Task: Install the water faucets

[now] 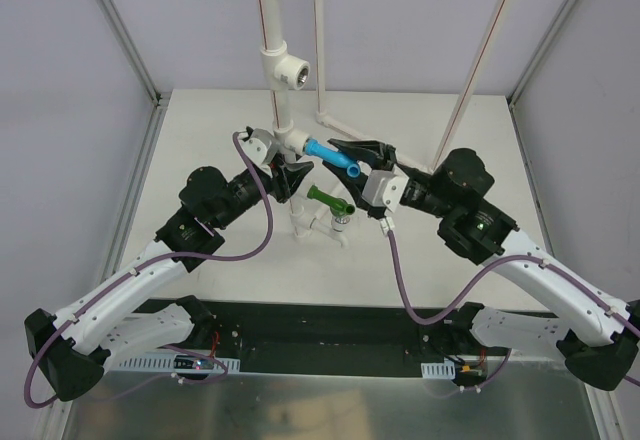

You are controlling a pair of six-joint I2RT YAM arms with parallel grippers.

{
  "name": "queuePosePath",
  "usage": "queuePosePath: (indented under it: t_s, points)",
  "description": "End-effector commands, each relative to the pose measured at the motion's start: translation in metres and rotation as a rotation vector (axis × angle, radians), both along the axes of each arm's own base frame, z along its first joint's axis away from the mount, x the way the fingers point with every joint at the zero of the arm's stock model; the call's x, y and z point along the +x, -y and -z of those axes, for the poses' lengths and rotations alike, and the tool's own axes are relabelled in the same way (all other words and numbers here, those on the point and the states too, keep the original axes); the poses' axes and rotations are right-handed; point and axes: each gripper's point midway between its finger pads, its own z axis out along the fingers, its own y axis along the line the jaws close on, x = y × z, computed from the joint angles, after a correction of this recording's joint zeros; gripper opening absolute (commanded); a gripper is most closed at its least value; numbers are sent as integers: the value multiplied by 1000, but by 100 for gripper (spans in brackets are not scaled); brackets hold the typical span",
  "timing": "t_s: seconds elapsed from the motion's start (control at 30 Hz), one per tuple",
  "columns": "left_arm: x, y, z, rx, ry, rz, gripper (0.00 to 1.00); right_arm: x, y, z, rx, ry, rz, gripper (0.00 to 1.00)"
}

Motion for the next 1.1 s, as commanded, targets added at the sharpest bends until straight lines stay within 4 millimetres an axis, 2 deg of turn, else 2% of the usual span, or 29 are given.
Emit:
queuePosePath:
  t_s: [0.0, 0.03, 0.23, 0.3, 0.43, 0.53, 0.7, 0.83, 1.07]
  points:
    - [-12, 5, 6, -50, -109, 40, 0, -3, 3, -10, 84, -153, -1, 4]
    - [-12, 5, 5, -53, -110, 40, 0, -2, 4, -7, 92, -191, 4, 0]
    - [-12, 5, 5, -56, -110, 38, 0, 2, 9, 7, 245, -473, 32, 0]
    - [-12, 4, 5, -56, -110, 36, 0, 1, 8, 18, 256, -533, 23, 0]
    - [-12, 5, 4, -58, -110, 38, 0, 0, 6, 22, 353, -675, -4, 0]
    - [-11, 5, 4, -58, -112, 35, 0, 7, 9, 17, 475, -830, 8, 0]
    - [-11, 5, 6, -57, -116, 35, 0, 28, 21, 8, 763, -1183, 83, 0]
    - [-10, 5, 6, -58, -119, 33, 0, 27, 21, -1, 923, -1442, 18, 0]
    - [-12, 6, 3, -60, -114, 40, 0, 32, 27, -18, 1129, -1721, -26, 0]
